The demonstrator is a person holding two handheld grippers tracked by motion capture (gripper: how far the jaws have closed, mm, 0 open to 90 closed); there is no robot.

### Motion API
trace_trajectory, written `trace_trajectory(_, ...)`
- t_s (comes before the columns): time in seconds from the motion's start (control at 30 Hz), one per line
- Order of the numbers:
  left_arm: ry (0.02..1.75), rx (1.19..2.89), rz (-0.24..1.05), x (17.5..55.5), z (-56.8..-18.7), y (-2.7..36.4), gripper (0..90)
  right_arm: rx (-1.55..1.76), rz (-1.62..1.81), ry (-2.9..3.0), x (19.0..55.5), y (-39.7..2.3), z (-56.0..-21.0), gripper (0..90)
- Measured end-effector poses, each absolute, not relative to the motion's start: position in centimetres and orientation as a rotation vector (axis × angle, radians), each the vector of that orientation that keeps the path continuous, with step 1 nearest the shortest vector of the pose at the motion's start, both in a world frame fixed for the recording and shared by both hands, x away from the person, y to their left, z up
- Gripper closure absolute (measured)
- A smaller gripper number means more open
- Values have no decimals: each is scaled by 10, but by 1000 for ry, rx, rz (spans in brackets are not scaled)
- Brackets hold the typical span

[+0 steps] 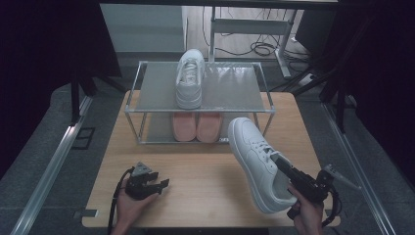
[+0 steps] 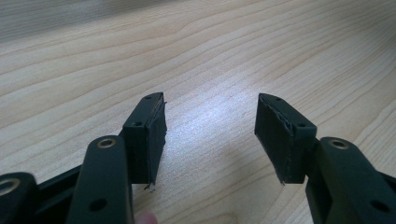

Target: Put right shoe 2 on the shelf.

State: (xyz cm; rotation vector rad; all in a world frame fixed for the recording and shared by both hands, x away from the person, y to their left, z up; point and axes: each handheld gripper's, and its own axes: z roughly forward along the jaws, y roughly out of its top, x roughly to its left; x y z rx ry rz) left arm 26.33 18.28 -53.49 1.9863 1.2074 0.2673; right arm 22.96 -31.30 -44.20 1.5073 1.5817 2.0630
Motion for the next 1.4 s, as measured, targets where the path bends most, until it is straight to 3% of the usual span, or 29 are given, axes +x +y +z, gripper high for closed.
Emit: trace_trajectory(1.4, 1209, 1984, 263, 265, -535, 186, 440, 1429, 2168, 1478, 294, -256, -380, 803)
